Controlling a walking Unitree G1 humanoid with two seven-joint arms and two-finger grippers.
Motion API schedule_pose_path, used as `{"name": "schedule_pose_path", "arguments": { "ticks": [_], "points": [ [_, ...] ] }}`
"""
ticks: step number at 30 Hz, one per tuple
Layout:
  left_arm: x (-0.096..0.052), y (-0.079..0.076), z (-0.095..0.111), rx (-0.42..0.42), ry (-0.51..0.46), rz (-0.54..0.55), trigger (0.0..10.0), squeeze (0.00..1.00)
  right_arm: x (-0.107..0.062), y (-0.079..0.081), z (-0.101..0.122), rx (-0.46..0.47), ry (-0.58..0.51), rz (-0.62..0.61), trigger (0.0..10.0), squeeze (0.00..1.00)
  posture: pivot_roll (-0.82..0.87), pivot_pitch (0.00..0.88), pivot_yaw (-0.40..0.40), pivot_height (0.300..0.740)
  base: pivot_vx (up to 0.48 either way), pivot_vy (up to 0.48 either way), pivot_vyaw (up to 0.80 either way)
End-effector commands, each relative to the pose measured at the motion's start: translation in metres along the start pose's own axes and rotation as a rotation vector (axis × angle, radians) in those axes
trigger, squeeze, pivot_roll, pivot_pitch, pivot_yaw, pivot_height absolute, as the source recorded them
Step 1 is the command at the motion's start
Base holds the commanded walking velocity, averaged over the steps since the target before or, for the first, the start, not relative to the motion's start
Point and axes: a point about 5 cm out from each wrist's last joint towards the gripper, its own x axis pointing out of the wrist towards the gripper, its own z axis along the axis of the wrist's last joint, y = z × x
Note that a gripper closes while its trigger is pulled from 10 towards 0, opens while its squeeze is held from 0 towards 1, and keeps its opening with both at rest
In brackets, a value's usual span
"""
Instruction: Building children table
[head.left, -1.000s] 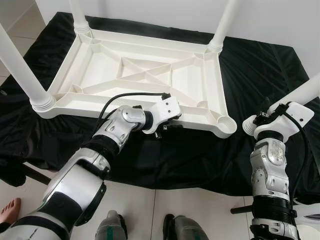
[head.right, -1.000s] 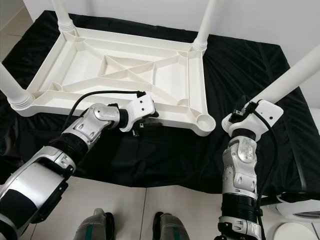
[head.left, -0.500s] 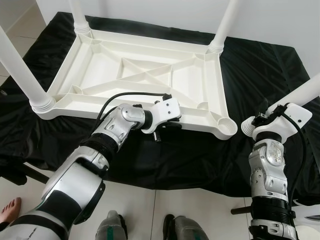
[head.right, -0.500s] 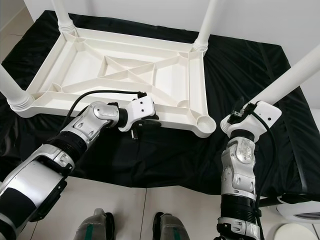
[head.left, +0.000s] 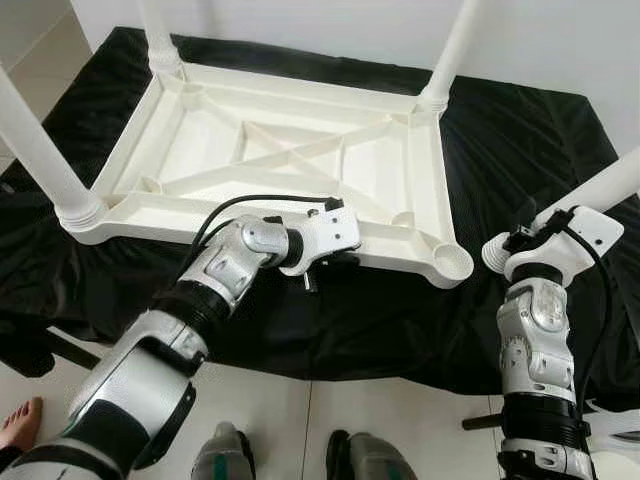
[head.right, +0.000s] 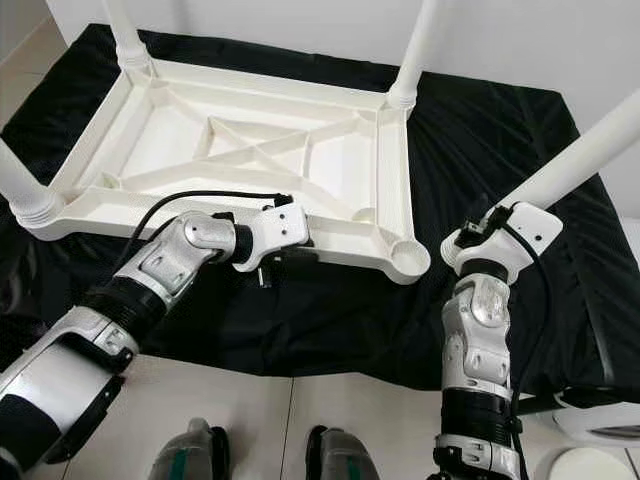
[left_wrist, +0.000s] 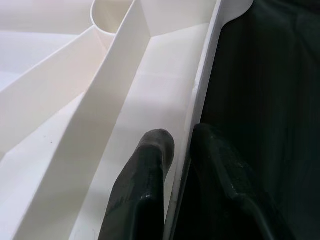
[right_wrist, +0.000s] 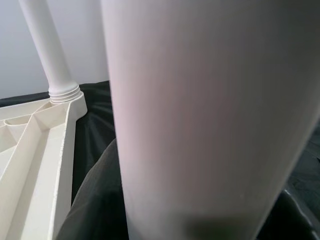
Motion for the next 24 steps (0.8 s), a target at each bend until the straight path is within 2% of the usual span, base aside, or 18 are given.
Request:
{"name": "schedule_pose_path", "arguments": {
  "ticks": [1,4,6,10,12,15,19,20,21,23,24],
  "points": [
    [0.01,-0.027,-0.03,-0.127,0.105,-0.144,0.0,0.0,0.001,-0.003,0.001,-0.014,-0.015,-0.011,10.0,0.0,0.04,0.122,-0.03,0.74,0.0,0.0,0.0],
    [0.016,-0.022,-0.014,-0.283,0.032,-0.049,0.0,0.0,0.001,-0.002,0.001,-0.013,-0.014,-0.007,10.0,0.0,0.04,0.123,-0.031,0.74,0.0,0.0,0.0],
    [0.017,-0.015,-0.009,-0.334,0.013,0.01,0.0,0.0,0.001,-0.001,0.001,-0.012,-0.014,-0.007,10.0,0.0,0.04,0.123,-0.031,0.74,0.0,0.0,0.0],
    [0.015,-0.01,-0.007,-0.341,0.016,0.066,0.0,0.0,0.001,-0.001,0.001,-0.013,-0.014,-0.007,10.0,0.0,0.04,0.124,-0.029,0.74,0.0,0.0,0.0],
    [0.013,-0.007,-0.009,-0.381,0.031,0.152,0.0,0.0,0.001,-0.002,0.001,-0.014,-0.015,-0.009,10.0,0.0,0.04,0.124,-0.027,0.74,0.0,0.0,0.0],
    [0.013,-0.006,-0.009,-0.398,0.033,0.183,0.0,0.0,0.001,-0.002,0.001,-0.014,-0.016,-0.01,10.0,0.0,0.04,0.124,-0.027,0.74,0.0,0.0,0.0],
    [0.003,-0.001,-0.016,-0.417,0.069,0.346,0.0,0.0,0.001,-0.002,0.002,-0.013,-0.018,-0.012,10.0,0.0,0.04,0.126,-0.029,0.74,0.0,0.0,0.0],
    [0.003,-0.001,-0.016,-0.417,0.069,0.346,0.0,0.0,0.001,-0.002,0.002,-0.013,-0.018,-0.012,10.0,0.0,0.04,0.126,-0.029,0.74,0.0,0.0,0.0],
    [-0.002,0.001,-0.019,-0.419,0.08,0.4,0.0,0.0,0.001,-0.003,0.002,-0.013,-0.018,-0.013,10.0,0.0,0.04,0.125,-0.028,0.74,0.0,0.0,0.0],
    [-0.002,0.001,-0.019,-0.419,0.08,0.4,0.0,0.0,0.001,-0.003,0.002,-0.013,-0.018,-0.013,10.0,0.0,0.04,0.125,-0.028,0.74,0.0,0.0,0.0],
    [-0.007,0.004,-0.021,-0.424,0.091,0.465,0.0,0.0,0.001,-0.003,0.002,-0.013,-0.019,-0.013,10.0,0.0,0.04,0.126,-0.029,0.74,0.0,0.0,0.0]
  ]
}}
